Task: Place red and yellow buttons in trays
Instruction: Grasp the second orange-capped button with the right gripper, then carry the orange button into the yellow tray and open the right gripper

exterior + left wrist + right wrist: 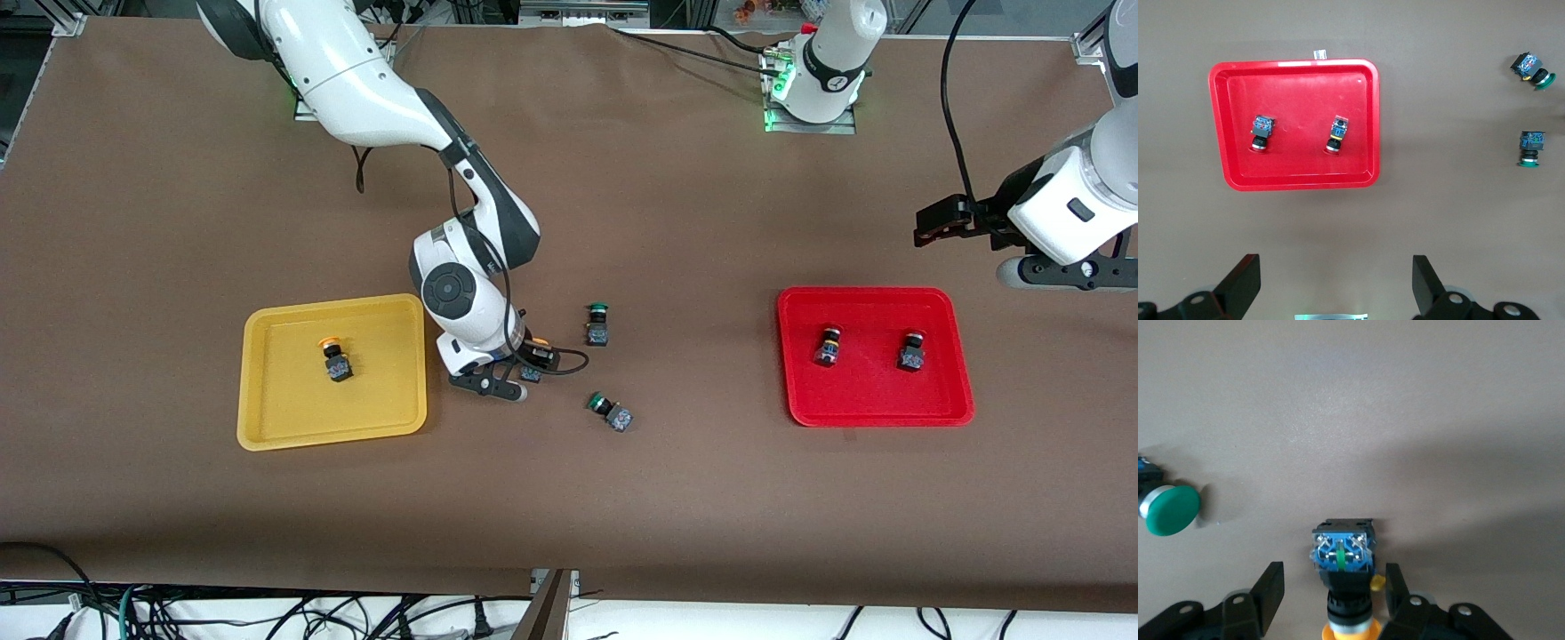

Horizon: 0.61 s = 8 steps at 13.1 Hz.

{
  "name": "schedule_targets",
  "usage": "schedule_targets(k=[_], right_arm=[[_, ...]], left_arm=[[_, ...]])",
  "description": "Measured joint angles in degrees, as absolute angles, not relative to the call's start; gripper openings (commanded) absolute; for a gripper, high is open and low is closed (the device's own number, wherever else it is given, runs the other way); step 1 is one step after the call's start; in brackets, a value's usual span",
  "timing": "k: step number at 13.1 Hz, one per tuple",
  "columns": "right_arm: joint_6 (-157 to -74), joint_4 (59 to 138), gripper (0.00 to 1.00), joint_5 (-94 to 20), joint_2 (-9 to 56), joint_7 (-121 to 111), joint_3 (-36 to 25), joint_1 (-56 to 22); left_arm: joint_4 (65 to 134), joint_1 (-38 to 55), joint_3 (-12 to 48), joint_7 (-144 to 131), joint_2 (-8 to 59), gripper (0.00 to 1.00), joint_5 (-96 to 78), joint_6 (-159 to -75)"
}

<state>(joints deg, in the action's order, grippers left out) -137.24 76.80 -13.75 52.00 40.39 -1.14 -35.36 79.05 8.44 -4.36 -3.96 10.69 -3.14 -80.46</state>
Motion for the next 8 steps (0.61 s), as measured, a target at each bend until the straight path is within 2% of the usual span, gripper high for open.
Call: schedule_targets(k=[2, 5, 7, 8], right_arm=[[-139.3, 76.8, 0.69, -13.5, 53.5, 40.4, -1.1, -36.2], [-139.6, 76.3, 0.49, -12.9, 53.8, 40.4, -1.3, -36.4], [-138.9, 76.2, 0.32, -12.8, 53.7, 40.3, -1.5, -36.4], [-137.9, 75.9, 0.3, -12.7, 53.7, 40.2, -1.7, -36.4]], left_arm=[[79.0, 8.4, -4.4, -4.0, 10.8, 1.0, -3.1, -80.5], [79.0, 8.4, -4.3, -4.0, 10.8, 1.0, -3.1, -80.5], [78.9, 8.5, -4.3, -4.0, 10.9, 1.0, -3.1, -80.5], [78.9, 8.5, -4.3, -4.0, 10.9, 1.0, -3.1, -80.5]])
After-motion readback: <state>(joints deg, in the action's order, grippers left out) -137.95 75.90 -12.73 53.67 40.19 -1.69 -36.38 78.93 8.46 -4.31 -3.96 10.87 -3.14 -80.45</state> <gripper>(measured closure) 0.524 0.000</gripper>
